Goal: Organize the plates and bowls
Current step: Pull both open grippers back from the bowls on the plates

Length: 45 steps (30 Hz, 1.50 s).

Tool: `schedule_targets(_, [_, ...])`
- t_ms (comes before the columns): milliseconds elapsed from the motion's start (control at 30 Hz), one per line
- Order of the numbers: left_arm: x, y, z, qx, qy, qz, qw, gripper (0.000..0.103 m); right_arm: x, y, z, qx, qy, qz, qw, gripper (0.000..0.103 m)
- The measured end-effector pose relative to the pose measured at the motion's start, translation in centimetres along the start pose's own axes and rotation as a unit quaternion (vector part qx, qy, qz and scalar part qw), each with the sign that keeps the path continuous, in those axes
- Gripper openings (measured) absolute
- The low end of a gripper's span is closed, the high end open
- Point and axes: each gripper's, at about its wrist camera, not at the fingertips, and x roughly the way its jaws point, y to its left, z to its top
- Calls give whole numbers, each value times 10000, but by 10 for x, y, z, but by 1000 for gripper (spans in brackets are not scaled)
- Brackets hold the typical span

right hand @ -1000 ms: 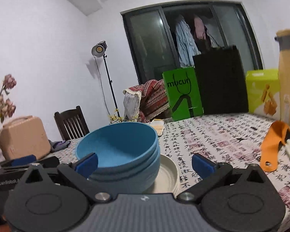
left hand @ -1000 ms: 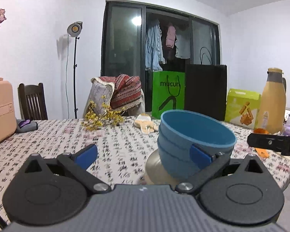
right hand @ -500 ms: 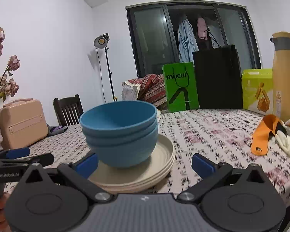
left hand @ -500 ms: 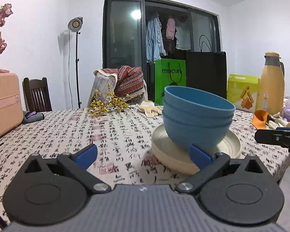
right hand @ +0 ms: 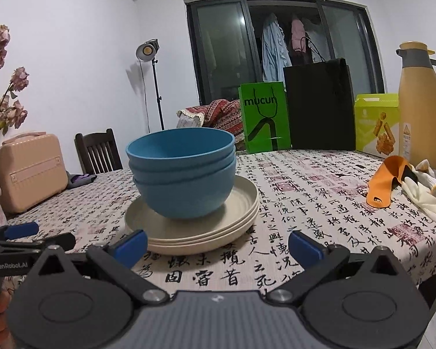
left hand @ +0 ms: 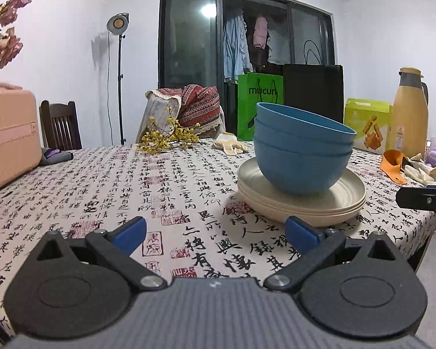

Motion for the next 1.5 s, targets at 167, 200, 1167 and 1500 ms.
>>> schedule_targets(167, [-3, 1, -1, 2, -49, -67, 10000, 103, 0, 4, 0, -55, 19, -17, 10000, 103])
schedule_targets(200, [-3, 2, -1, -5, -51, -69, 10000, 103, 0, 4, 0, -64, 22, -19, 10000, 103])
schedule_targets(1167, [-6, 5, 1, -49, -137, -34, 9999, 103, 4, 6, 1, -101, 48, 25, 9999, 103])
schedule_targets(1500, [-6, 5, 1, -40, -140, -28, 9999, 103, 4, 7, 1, -102, 52, 25, 9999, 103])
